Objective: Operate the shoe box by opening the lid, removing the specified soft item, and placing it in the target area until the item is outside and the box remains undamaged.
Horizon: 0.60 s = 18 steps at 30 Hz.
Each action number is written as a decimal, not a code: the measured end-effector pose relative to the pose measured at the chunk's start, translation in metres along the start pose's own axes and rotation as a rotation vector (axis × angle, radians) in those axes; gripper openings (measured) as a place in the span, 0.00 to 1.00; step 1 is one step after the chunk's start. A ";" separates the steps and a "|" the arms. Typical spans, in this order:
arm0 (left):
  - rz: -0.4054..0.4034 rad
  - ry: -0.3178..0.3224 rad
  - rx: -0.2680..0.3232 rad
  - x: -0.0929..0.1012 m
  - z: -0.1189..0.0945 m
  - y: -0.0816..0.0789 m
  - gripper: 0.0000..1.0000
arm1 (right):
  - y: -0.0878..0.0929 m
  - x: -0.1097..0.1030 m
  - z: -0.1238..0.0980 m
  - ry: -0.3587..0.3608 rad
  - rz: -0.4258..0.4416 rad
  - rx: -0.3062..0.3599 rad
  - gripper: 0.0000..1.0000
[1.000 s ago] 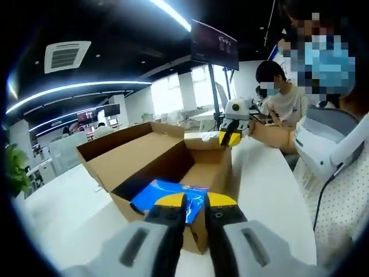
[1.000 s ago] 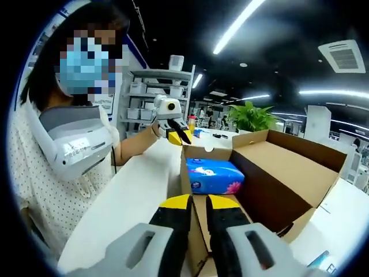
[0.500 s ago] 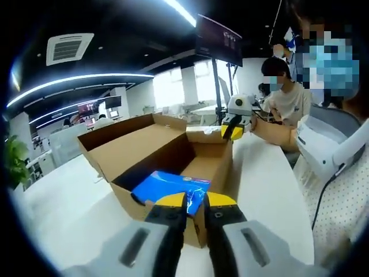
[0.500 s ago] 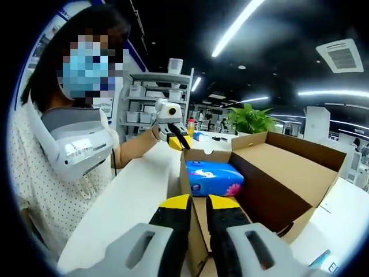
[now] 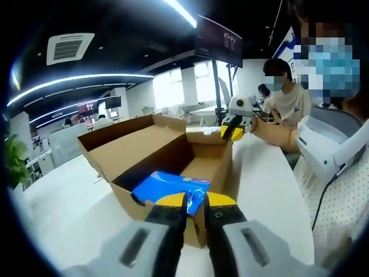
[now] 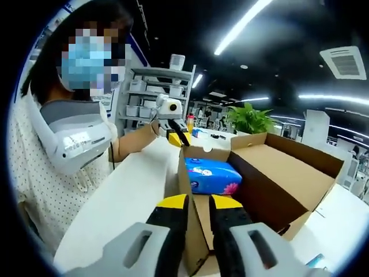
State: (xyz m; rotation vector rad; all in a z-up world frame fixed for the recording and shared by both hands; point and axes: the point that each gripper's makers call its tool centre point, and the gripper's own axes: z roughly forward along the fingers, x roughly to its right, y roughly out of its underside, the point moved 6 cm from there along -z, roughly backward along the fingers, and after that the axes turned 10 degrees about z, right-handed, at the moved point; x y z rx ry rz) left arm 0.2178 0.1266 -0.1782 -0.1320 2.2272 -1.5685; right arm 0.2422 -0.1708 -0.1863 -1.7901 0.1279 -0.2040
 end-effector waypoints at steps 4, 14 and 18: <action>0.029 0.003 0.039 0.000 -0.001 -0.005 0.16 | -0.009 0.006 -0.013 0.039 -0.006 0.048 0.17; -0.076 -0.081 0.101 -0.020 -0.014 -0.003 0.30 | -0.009 0.015 -0.043 0.087 -0.001 0.071 0.35; -0.101 -0.094 0.090 -0.026 -0.017 0.003 0.36 | 0.001 0.019 -0.042 0.086 0.014 0.019 0.38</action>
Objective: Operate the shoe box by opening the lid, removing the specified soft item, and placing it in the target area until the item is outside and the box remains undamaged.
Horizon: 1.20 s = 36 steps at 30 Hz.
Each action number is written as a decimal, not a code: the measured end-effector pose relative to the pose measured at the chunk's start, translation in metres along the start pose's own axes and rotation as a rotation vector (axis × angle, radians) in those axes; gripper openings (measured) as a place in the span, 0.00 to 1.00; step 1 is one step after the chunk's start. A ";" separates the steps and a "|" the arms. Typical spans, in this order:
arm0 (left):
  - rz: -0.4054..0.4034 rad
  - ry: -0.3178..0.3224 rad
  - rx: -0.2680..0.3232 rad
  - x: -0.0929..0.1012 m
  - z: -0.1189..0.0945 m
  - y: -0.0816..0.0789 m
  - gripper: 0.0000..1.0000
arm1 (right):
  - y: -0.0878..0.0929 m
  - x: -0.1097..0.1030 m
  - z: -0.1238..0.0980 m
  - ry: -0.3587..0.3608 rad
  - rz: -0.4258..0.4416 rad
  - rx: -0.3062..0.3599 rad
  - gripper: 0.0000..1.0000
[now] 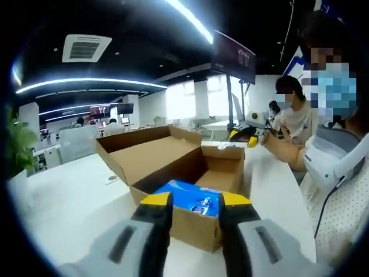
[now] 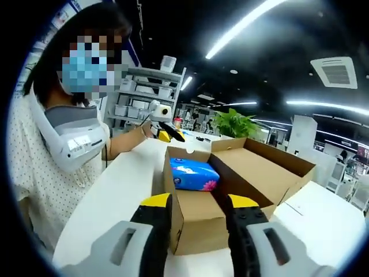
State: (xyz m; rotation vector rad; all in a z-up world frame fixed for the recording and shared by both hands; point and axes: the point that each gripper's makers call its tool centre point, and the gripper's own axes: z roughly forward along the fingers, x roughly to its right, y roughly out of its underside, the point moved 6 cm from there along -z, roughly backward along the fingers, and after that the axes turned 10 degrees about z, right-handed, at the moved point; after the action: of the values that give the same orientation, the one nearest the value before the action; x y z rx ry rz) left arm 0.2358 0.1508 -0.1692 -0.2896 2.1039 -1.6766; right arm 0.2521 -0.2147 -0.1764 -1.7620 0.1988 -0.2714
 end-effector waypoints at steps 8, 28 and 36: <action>-0.003 0.043 -0.054 0.005 0.005 0.013 0.44 | 0.007 0.001 0.000 0.009 -0.017 -0.046 0.37; 0.033 0.062 -0.091 0.008 0.010 0.017 0.43 | 0.011 0.005 -0.005 0.052 -0.027 -0.071 0.41; 0.049 0.065 -0.077 0.005 0.010 0.017 0.42 | 0.012 0.007 -0.004 0.043 -0.023 -0.051 0.41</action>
State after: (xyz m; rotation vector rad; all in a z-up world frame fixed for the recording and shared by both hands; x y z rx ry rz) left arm 0.2373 0.1445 -0.1886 -0.2081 2.2081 -1.5995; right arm 0.2579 -0.2231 -0.1871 -1.8113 0.2181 -0.3241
